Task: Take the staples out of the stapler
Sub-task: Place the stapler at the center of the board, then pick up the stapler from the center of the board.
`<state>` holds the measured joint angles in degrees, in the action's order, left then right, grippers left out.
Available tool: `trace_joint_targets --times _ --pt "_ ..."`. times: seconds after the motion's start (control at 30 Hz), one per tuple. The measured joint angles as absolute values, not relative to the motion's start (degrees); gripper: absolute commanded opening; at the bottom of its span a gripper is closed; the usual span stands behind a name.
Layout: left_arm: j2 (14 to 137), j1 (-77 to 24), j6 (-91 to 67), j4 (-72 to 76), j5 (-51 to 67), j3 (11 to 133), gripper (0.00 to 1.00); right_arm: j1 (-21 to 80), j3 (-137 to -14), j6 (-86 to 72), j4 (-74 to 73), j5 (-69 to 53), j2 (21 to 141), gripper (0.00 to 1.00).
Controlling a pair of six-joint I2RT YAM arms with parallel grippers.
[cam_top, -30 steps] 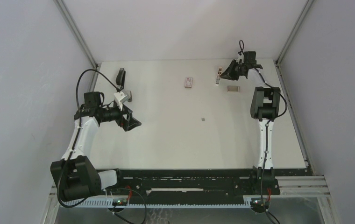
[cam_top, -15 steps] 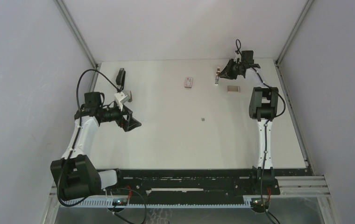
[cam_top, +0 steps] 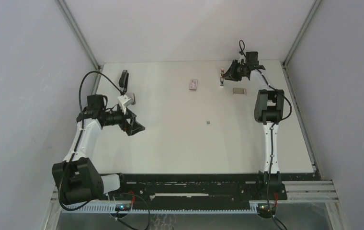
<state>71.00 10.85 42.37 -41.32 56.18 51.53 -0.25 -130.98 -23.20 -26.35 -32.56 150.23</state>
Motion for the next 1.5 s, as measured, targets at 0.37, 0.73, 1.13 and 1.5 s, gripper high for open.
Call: trace_joint_targets --times 0.37,0.73,1.13,1.5 --pt "69.71 10.9 35.75 -33.43 50.63 51.24 1.0 -1.19 -130.98 -21.45 -28.73 -32.51 149.38 0.36" --pt "72.75 10.94 24.91 -23.79 35.18 51.88 1.0 -1.3 -114.5 -12.64 -31.73 -28.21 126.5 0.95" --pt "88.12 11.0 15.86 -23.05 26.98 67.26 0.97 1.72 -91.59 -0.99 -31.05 -18.11 100.31 1.0" --pt "101.8 10.9 10.13 -25.63 25.17 79.53 0.94 5.96 -86.04 7.11 -32.75 -12.25 86.76 1.0"
